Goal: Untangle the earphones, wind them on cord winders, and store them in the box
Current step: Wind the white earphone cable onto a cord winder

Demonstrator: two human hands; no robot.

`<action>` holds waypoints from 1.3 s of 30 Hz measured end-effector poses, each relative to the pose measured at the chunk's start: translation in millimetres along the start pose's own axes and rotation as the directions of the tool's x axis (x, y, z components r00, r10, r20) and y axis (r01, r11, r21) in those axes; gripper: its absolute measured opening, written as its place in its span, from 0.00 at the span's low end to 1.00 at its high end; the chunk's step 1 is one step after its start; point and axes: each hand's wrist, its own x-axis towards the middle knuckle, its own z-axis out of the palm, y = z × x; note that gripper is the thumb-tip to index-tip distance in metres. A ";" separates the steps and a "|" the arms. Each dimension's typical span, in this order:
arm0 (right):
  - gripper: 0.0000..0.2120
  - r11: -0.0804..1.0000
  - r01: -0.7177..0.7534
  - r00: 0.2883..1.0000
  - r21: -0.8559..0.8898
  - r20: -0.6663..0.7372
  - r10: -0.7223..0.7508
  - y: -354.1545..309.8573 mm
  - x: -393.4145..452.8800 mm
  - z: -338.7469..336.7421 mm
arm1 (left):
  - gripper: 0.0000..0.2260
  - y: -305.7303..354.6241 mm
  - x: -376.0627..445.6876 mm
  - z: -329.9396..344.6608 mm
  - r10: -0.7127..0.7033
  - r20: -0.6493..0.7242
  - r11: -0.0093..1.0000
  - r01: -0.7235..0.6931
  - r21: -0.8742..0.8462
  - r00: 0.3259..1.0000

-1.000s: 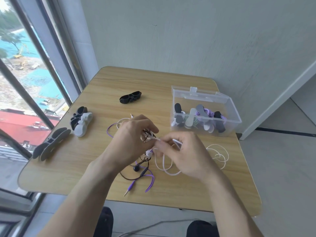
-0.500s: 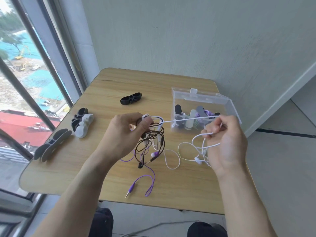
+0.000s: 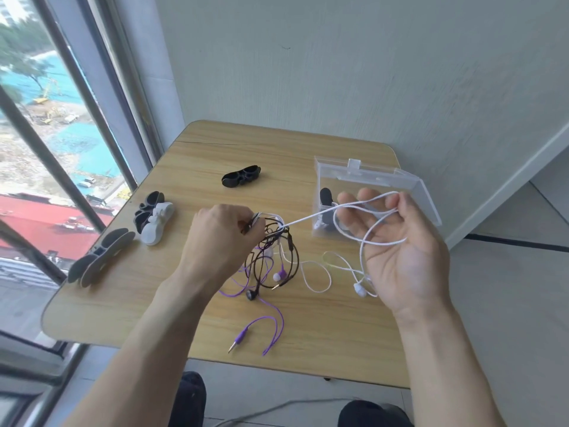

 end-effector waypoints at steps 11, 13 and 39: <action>0.10 0.992 -0.097 0.983 -0.078 0.151 0.108 24.7 0.8 9.4 | 0.16 18.8 -15.6 4.4 0.274 0.351 0.916 -0.131 -0.380 0.896; 0.11 0.995 -0.091 0.979 -0.032 0.179 0.096 25.2 1.0 11.4 | 0.10 20.8 -17.4 4.7 0.254 0.415 0.922 -0.088 -0.378 0.874; 0.13 0.874 -0.034 0.989 -0.484 0.107 0.098 -15.3 -3.5 -12.9 | 0.24 55.9 -39.7 -1.0 0.248 0.152 0.800 -0.113 -0.589 0.957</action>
